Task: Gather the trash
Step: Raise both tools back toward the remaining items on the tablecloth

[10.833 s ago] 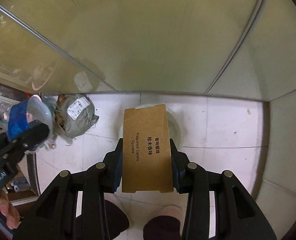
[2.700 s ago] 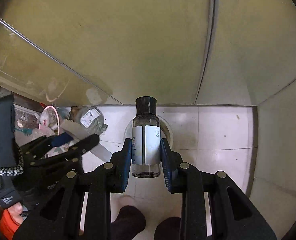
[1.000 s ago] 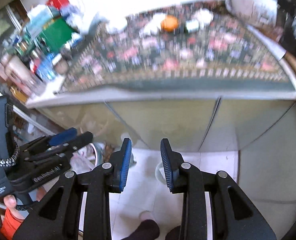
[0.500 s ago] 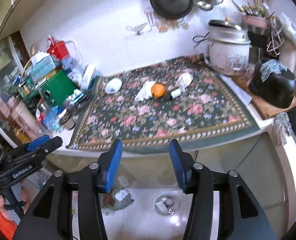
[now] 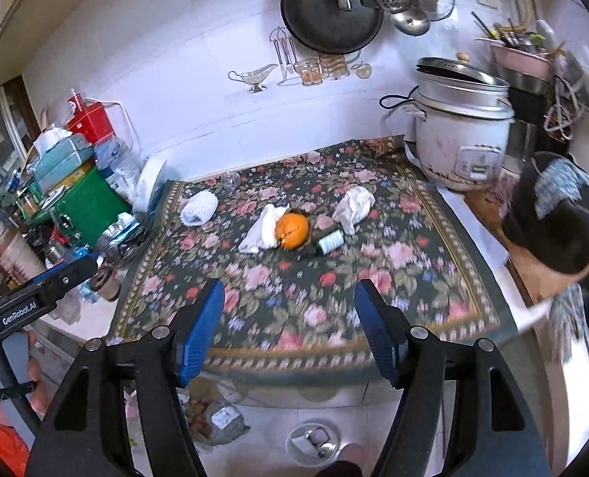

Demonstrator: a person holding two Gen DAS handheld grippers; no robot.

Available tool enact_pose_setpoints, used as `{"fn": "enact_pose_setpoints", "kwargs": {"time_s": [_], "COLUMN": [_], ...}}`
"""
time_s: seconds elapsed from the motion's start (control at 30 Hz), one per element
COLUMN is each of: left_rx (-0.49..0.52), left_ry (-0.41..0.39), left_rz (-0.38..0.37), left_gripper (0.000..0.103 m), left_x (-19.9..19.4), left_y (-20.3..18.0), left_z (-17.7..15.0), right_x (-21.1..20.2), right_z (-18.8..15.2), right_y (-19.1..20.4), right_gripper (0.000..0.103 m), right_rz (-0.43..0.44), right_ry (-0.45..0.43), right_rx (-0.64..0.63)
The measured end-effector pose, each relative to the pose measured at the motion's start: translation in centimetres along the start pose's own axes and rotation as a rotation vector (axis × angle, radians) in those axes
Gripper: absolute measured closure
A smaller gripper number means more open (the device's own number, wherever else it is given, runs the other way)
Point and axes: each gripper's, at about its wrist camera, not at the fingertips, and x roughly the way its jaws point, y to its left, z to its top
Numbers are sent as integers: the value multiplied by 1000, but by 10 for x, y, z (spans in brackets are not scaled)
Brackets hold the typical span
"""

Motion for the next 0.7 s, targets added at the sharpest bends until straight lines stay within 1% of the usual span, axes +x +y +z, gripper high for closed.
{"fn": "enact_pose_setpoints", "kwargs": {"time_s": [0.1,0.2,0.27,0.33,0.47,0.57,0.67,0.7], "left_rx": [-14,-18,-20,-20,-20,-6,22,37], "left_ry": [9,9,23,54,86,123,154,171], "left_rz": [19,39,44,44,38,33,17,0], "left_gripper": [16,16,16,16,16,16,16,16], "left_x": [26,50,64,84,115,146,169,181], "left_y": [-11,-22,-26,-30,-32,-27,-22,-19], "left_z": [20,32,38,44,55,64,69,72], "right_x": [24,54,72,86,122,147,178,189], "right_z": [22,40,46,50,57,61,58,57], "right_y": [-12,-24,-31,-39,-51,-58,-66,-69], "right_gripper": [39,39,39,39,39,39,39,39], "right_rz": [25,38,41,44,66,50,-4,-20], "right_ry": [31,65,88,109,173,210,238,253], "right_rx": [-24,-57,-65,-57,-15,7,55,75]}}
